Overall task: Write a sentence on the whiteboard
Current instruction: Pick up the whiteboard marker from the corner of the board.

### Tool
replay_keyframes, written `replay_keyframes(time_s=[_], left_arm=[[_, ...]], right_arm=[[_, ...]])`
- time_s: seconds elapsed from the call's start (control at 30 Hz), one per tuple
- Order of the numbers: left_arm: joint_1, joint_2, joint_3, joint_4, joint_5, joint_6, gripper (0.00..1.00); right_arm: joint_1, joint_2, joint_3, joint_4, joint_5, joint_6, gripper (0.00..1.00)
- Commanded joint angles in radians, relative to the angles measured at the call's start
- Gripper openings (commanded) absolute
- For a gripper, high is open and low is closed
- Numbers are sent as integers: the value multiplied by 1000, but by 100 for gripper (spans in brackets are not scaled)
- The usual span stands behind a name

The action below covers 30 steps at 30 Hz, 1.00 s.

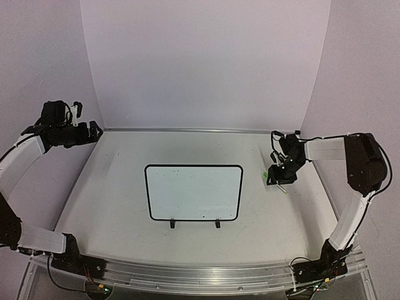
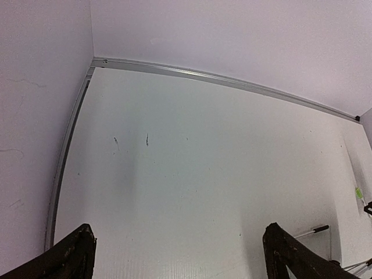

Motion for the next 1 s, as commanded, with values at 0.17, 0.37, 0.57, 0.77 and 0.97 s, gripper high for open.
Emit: replay_keyframes(time_s=[0.17, 0.37, 0.57, 0.77, 0.97], left_arm=[[-2, -3, 5, 19, 41, 11, 99], [-2, -2, 5, 18, 48, 7, 99], [-2, 0, 6, 19, 54, 4, 99], [-2, -1, 6, 17, 63, -2, 99], [-2, 3, 6, 18, 71, -7, 99]], right_arm=[[6, 5, -5, -43, 124, -22, 50], [6, 20, -2, -54, 138, -30, 36], [6, 25, -5, -55, 153, -34, 27], [7, 43, -4, -58, 166, -40, 21], [7, 61, -4, -59, 176, -45, 15]])
